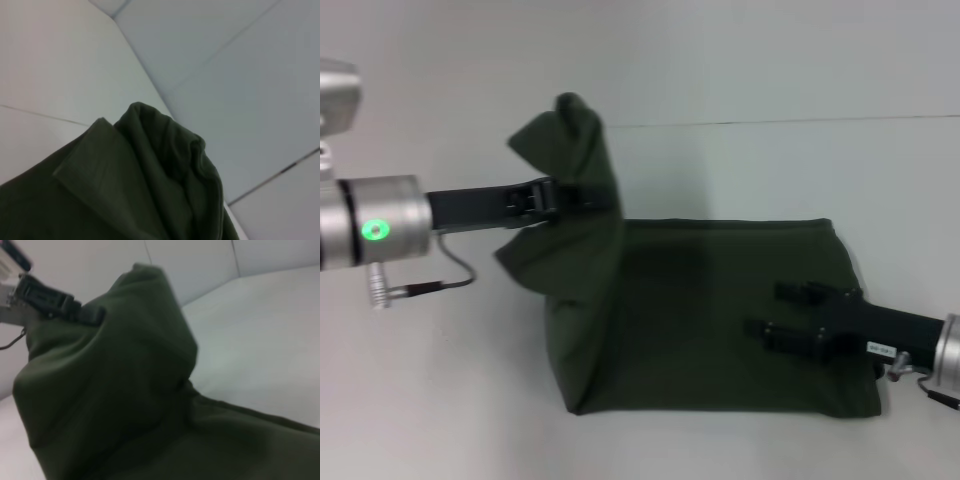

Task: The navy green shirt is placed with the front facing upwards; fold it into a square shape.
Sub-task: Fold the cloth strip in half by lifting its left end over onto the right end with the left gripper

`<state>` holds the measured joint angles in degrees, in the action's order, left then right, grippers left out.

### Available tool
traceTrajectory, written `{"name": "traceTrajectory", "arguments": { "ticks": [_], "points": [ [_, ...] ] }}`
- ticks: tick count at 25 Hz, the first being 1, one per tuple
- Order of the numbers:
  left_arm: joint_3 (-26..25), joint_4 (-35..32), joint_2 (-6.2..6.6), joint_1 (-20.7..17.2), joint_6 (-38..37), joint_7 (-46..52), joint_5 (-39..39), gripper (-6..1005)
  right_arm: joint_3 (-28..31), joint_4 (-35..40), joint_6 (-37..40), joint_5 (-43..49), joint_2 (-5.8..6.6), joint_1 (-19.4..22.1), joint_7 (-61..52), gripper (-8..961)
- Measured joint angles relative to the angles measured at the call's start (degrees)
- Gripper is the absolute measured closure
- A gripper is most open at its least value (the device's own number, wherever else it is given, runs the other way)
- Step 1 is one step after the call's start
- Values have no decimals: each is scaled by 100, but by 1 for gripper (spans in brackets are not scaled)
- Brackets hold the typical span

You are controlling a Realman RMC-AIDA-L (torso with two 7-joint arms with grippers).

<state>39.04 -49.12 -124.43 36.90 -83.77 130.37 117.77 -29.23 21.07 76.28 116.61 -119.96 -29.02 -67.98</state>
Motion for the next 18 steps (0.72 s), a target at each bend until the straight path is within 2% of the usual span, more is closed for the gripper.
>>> {"name": "traceTrajectory", "arguments": {
  "ticks": [7,12,18],
  "points": [
    [1106,200,-3,11,527,14,-974,894,-48,-241,-221,-23,-10,-129,139,97],
    [1429,245,-2,70,656,34,-1283,894,0,-233,-208,-32,9,-79,130,97],
    [1913,310,-10,141,929,131,-1667,894,206,10,-7,-42,51,211,66,96]
  ]
}}
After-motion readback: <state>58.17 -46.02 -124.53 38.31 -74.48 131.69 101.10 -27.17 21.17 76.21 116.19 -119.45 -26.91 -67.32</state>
